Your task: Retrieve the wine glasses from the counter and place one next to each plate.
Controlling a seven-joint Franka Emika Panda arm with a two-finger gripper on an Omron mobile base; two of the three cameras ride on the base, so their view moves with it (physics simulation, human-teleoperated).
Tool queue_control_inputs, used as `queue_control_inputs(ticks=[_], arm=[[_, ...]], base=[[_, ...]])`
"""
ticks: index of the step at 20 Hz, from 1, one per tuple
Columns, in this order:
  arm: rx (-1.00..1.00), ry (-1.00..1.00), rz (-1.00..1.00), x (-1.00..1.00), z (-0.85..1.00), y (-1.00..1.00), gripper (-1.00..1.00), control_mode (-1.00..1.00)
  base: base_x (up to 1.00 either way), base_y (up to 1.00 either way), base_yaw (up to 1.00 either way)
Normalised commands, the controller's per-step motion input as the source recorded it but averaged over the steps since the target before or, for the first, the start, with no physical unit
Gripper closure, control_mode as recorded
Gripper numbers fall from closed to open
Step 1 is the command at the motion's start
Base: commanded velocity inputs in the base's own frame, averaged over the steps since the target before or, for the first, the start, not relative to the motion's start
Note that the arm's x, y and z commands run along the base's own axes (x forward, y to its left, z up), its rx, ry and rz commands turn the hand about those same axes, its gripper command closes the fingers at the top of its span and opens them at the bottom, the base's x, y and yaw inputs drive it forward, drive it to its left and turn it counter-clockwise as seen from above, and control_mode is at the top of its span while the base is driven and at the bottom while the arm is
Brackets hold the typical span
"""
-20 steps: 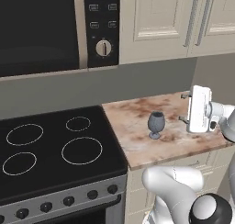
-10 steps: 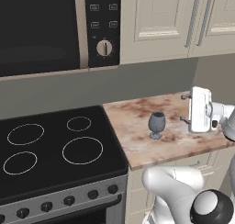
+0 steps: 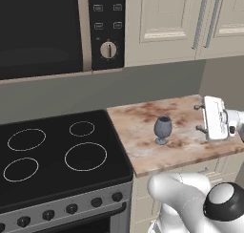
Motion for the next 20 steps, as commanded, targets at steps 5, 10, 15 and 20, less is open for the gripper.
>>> queue_control_inputs(ticks=[5, 10, 15, 20], arm=[[-0.13, 0.21, 0.02, 0.18, -0.37, -0.18, -1.0, -1.0], [-0.19, 0.27, 0.0, 0.27, -0.59, -0.11, -1.0, -1.0], [-0.17, 0.24, 0.0, 0.38, -0.5, 0.0, -1.0, -1.0], [-0.09, 0.15, 0.0, 0.27, -0.29, -0.04, -1.0, -1.0]], base=[[0.0, 0.0, 0.0], [0.0, 0.0, 0.0], [0.0, 0.0, 0.0], [0.0, 0.0, 0.0]])
